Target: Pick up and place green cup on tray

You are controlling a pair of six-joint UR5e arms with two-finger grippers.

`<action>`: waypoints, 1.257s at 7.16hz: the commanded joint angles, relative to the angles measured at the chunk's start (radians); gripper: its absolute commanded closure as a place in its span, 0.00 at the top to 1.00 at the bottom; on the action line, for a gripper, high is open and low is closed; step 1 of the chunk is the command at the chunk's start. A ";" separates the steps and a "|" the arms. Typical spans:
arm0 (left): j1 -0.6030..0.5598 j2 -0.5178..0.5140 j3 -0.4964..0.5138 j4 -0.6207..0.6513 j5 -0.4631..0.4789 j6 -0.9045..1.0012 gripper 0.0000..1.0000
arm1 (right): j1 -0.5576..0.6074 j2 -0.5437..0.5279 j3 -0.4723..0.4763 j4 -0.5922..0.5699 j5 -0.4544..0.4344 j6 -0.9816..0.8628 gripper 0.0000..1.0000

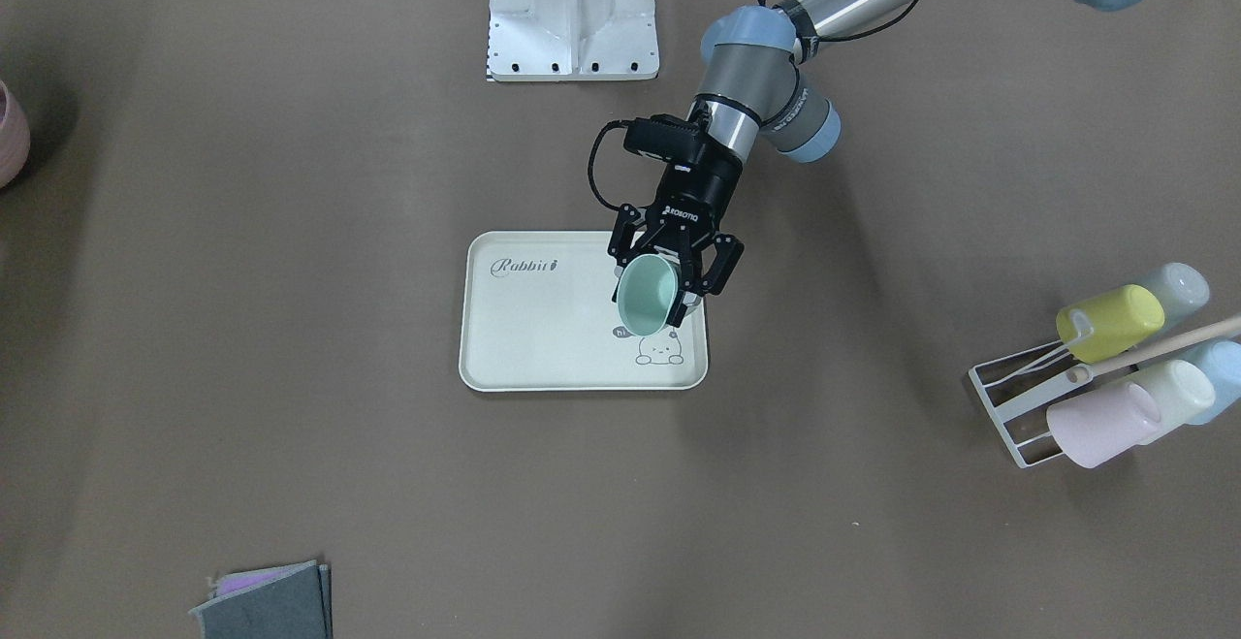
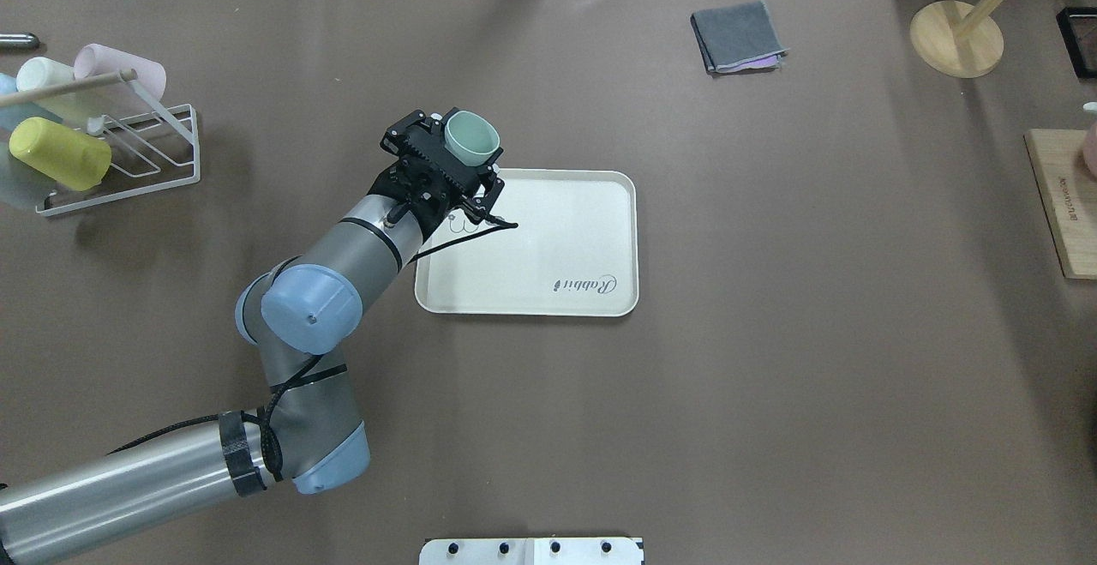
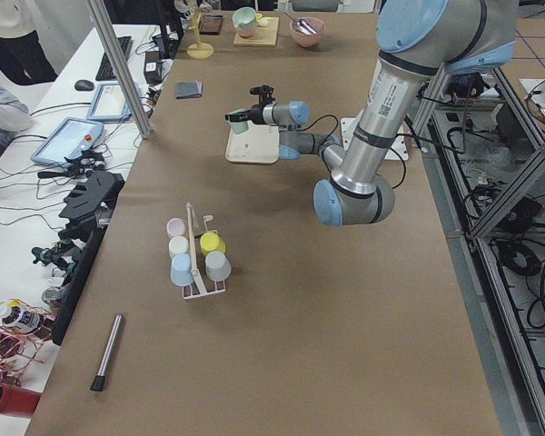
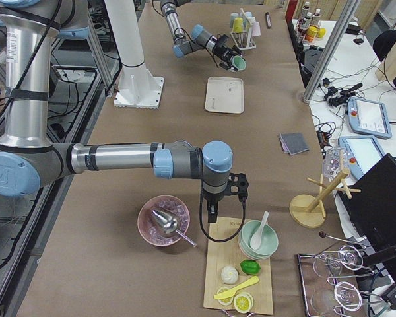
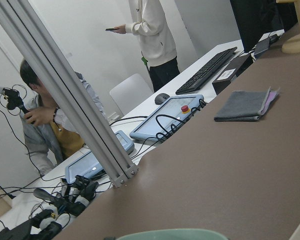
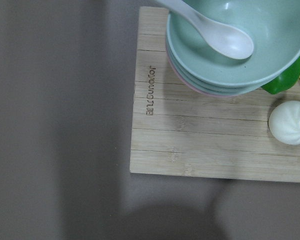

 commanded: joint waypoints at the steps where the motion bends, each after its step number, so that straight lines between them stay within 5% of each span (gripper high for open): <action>1: 0.063 -0.039 0.104 -0.098 0.004 -0.138 0.73 | 0.000 0.000 0.000 0.000 0.000 0.000 1.00; 9: 0.112 -0.156 0.264 -0.121 0.054 -0.219 0.76 | 0.000 -0.002 0.001 0.000 -0.011 -0.004 1.00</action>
